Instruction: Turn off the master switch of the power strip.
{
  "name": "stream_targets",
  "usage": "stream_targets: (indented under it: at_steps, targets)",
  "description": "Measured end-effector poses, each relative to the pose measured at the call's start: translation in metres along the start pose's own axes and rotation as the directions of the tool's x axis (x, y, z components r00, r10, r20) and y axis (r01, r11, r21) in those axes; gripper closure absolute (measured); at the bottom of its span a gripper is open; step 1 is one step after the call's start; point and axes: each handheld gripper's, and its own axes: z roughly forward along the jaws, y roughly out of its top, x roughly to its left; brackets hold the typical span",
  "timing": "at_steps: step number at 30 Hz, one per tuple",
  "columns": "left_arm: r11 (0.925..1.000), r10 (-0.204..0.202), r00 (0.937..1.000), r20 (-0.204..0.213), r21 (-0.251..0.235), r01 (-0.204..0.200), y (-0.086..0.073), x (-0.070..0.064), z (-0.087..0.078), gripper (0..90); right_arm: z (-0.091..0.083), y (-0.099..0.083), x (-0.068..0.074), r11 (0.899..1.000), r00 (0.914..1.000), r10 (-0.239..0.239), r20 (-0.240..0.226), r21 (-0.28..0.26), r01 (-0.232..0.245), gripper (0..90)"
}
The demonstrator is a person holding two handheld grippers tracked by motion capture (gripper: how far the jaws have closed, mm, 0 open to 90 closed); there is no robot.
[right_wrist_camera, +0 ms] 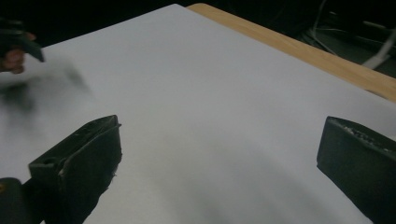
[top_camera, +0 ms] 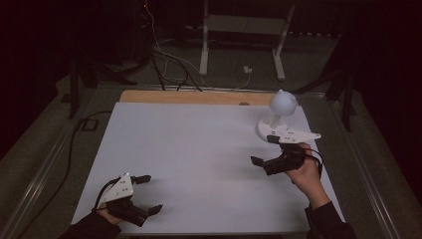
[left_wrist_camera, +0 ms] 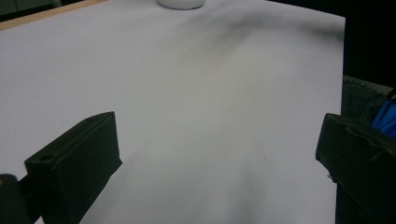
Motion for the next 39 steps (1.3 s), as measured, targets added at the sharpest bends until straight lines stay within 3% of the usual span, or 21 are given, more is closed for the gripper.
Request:
stream_targets:
  at_steps: [6, 12, 20, 33, 37, 38, 39]
  targets:
    - [1.0000, -0.002, 1.0000, 0.001, 0.000, 0.002, 0.000, 0.000, 0.000, 0.3, -0.003, -0.001, -0.015, 1.000, 0.9974, 0.029, 0.066, -0.003, -0.029, 0.0]
    - [1.0000, -0.005, 1.0000, 0.002, 0.002, 0.005, 0.000, 0.000, 0.001, 0.3, -0.005, -0.001, -0.030, 0.998, 0.9857, 0.065, 0.156, 0.001, -0.066, 0.0]
    - [1.0000, -0.006, 1.0000, 0.003, 0.002, 0.006, 0.000, 0.000, 0.000, 0.3, -0.005, -0.005, -0.047, 0.992, 0.9570, 0.122, 0.263, -0.014, -0.123, 0.0]
    - [1.0000, -0.008, 1.0000, 0.001, 0.000, 0.008, -0.001, 0.000, 0.000, 0.3, 0.002, -0.015, -0.077, 0.983, 0.9209, 0.177, 0.347, -0.016, -0.183, 1.9]
    - [1.0000, -0.010, 1.0000, 0.001, 0.001, 0.010, -0.001, 0.001, 0.000, 0.3, 0.005, -0.019, -0.087, 0.978, 0.9055, 0.200, 0.374, -0.021, -0.208, 4.0]
    - [1.0000, -0.010, 1.0000, 0.001, 0.001, 0.010, -0.001, 0.001, 0.000, 0.3, 0.005, -0.019, -0.087, 0.978, 0.9055, 0.200, 0.374, -0.021, -0.208, 4.0]
    - [0.9999, -0.010, 0.9999, 0.002, 0.001, 0.010, -0.001, 0.000, 0.000, 0.3, 0.007, -0.021, -0.092, 0.977, 0.8991, 0.205, 0.387, -0.022, -0.213, 4.5]
